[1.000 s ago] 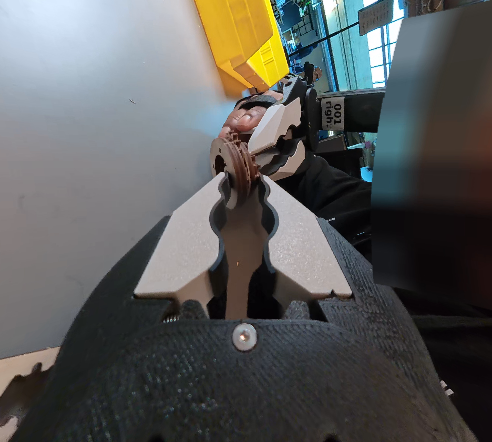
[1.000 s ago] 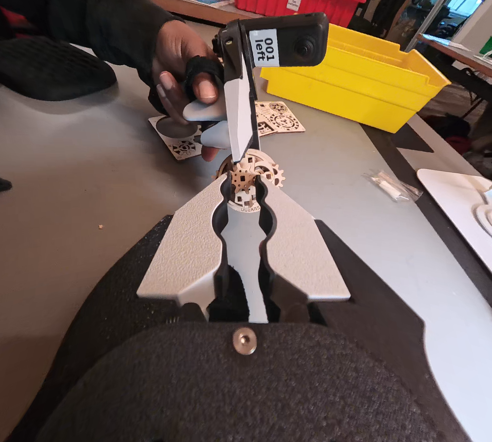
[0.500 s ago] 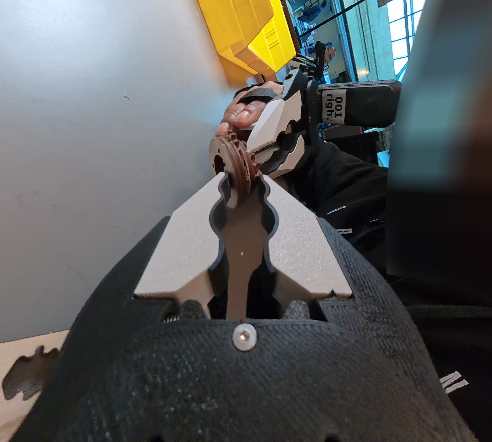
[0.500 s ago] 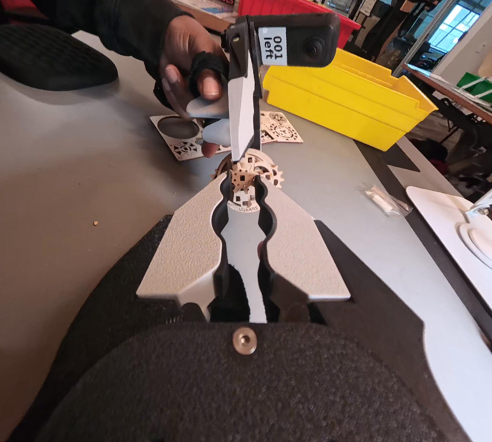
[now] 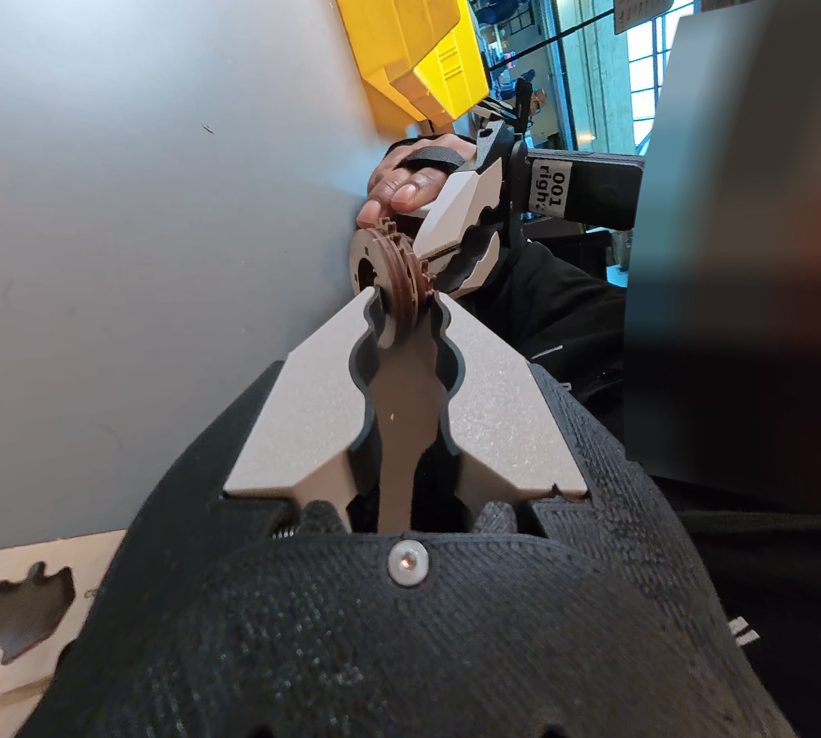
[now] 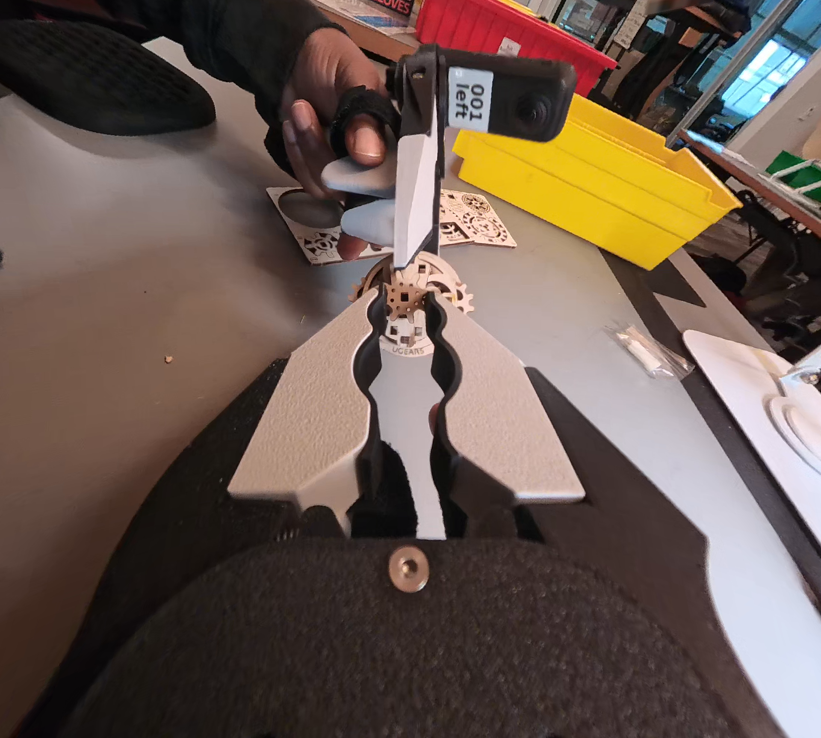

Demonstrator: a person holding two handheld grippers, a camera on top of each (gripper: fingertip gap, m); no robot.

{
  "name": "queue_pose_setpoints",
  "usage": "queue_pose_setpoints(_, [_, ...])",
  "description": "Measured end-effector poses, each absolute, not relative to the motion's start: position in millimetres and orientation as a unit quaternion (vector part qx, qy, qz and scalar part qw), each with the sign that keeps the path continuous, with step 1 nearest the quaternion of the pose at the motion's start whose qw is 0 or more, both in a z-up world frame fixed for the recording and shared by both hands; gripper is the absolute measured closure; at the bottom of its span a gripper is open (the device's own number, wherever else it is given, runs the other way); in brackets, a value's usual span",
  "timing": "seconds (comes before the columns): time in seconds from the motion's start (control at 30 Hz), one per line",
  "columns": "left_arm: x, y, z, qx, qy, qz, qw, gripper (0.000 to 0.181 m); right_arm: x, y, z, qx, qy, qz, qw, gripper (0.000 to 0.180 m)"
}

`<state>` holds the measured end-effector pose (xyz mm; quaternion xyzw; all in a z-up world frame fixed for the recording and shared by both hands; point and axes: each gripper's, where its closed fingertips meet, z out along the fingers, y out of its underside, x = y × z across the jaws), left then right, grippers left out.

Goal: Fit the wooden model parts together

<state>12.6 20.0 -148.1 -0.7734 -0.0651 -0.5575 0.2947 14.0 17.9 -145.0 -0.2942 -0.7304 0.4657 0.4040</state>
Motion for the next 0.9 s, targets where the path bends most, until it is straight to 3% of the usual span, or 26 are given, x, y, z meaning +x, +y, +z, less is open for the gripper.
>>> queue_pose_setpoints(0.17, [8,25,-149,-0.784,-0.07,-0.532,0.313,0.161,9,26,-146,-0.342,-0.716,0.462,0.396,0.164])
queue_pose_setpoints(0.4, [10,23,-149,-0.793,-0.052,-0.516,0.32,0.161,11,21,-146,-0.267,-0.744,0.423,0.444,0.163])
queue_pose_setpoints(0.6, [7,22,-147,-0.778,-0.066,-0.533,0.326,0.161,7,21,-143,-0.373,-0.699,0.489,0.365,0.164])
queue_pose_setpoints(0.83, [-1,31,-141,-0.736,-0.101,-0.558,0.371,0.161,15,27,-119,-0.363,-0.669,0.548,0.346,0.164])
queue_pose_setpoints(0.9, [-4,31,-140,-0.728,-0.108,-0.557,0.384,0.161,18,29,-121,-0.387,-0.664,0.569,0.293,0.164])
